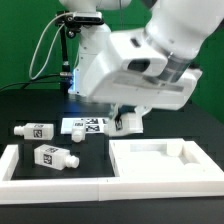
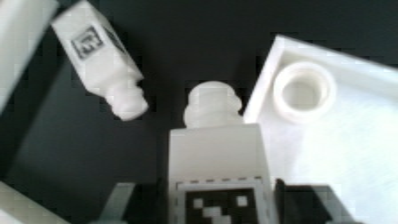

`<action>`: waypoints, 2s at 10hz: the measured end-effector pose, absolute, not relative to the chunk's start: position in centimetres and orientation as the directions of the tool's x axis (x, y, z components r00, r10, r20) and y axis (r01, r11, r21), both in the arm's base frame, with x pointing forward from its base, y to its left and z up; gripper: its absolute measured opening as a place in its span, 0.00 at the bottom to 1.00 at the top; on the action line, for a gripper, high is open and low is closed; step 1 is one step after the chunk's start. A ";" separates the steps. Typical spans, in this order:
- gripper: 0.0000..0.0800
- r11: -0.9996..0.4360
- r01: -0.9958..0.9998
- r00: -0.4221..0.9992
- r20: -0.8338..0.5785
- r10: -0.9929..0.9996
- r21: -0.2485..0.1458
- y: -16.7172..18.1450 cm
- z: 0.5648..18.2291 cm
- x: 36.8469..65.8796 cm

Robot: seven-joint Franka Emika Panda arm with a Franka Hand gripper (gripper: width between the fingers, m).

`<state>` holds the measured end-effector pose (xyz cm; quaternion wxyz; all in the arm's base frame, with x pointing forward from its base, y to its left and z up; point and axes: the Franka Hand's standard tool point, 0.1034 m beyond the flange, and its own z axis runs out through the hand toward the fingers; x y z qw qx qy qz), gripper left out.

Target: Assemble one leg

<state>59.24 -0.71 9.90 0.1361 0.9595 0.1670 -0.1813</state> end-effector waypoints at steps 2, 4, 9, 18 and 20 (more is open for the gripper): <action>0.35 -0.920 0.333 0.925 -0.261 0.276 0.206 -0.1 10.1 59.8; 0.35 -0.973 0.190 0.971 -0.174 0.166 0.128 2.9 10.8 59.4; 0.35 -0.992 0.105 0.978 0.174 0.116 0.071 6.8 13.7 62.4; 0.35 -0.998 0.060 0.778 0.627 0.052 0.008 8.1 13.9 63.7; 0.35 -0.998 0.064 0.787 0.614 0.056 0.008 8.5 13.3 63.5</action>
Offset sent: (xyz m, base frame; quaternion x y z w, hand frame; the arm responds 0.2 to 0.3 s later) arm 0.0016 0.0728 0.0308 0.1947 0.1822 0.1529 0.9516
